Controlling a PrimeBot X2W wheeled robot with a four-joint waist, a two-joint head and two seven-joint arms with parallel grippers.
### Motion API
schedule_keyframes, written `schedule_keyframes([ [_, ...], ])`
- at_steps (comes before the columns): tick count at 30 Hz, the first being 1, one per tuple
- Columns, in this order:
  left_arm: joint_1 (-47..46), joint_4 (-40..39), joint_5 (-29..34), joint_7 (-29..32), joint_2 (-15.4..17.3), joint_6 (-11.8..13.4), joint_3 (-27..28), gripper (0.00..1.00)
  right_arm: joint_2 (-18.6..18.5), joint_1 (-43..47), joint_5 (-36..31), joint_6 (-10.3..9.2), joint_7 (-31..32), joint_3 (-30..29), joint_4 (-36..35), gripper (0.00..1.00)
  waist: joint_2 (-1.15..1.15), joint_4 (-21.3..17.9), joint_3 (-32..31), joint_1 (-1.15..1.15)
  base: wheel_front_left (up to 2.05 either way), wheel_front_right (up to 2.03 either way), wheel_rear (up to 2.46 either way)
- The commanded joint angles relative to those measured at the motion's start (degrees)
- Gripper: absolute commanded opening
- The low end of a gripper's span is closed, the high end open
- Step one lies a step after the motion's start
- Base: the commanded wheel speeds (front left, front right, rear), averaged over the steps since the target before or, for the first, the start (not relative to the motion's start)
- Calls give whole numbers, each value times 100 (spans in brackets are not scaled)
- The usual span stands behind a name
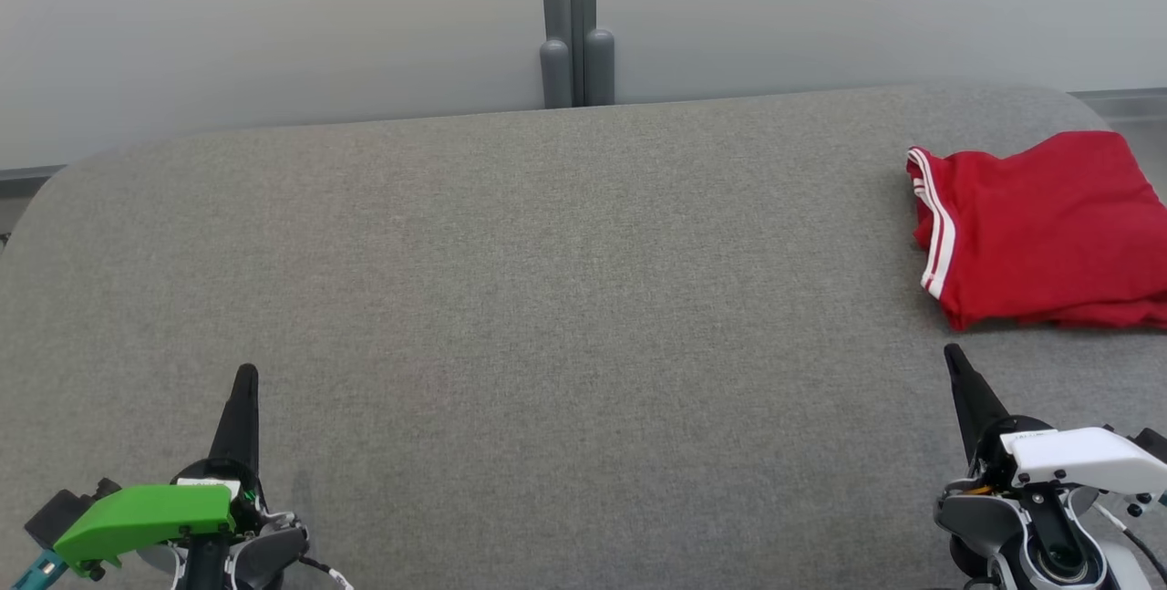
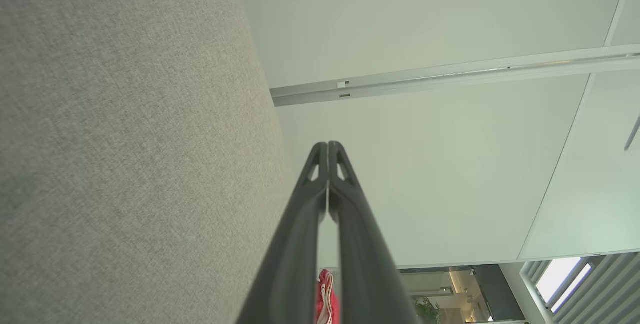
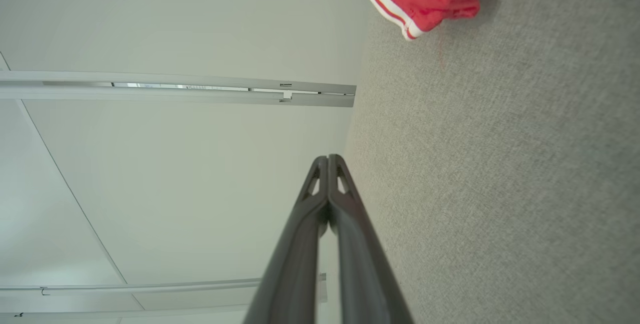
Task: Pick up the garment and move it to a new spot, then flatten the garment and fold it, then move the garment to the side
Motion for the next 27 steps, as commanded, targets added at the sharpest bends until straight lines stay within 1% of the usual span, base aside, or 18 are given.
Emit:
schedule_keyframes([
  [1,-97,-35,-142,36,1,-18,36,0,-33,-79,153,3,31,4,-30,0,0,-4,2,0,0,0,0],
  [14,-175,-75,-585,157,-17,-20,81,0,-36,-148,737,2,175,16,-30,0,0,-39,24,0,0,0,0],
  [27,-163,-71,-566,154,-15,-20,76,0,-36,-135,709,2,163,16,-30,0,0,-39,24,0,0,0,0],
])
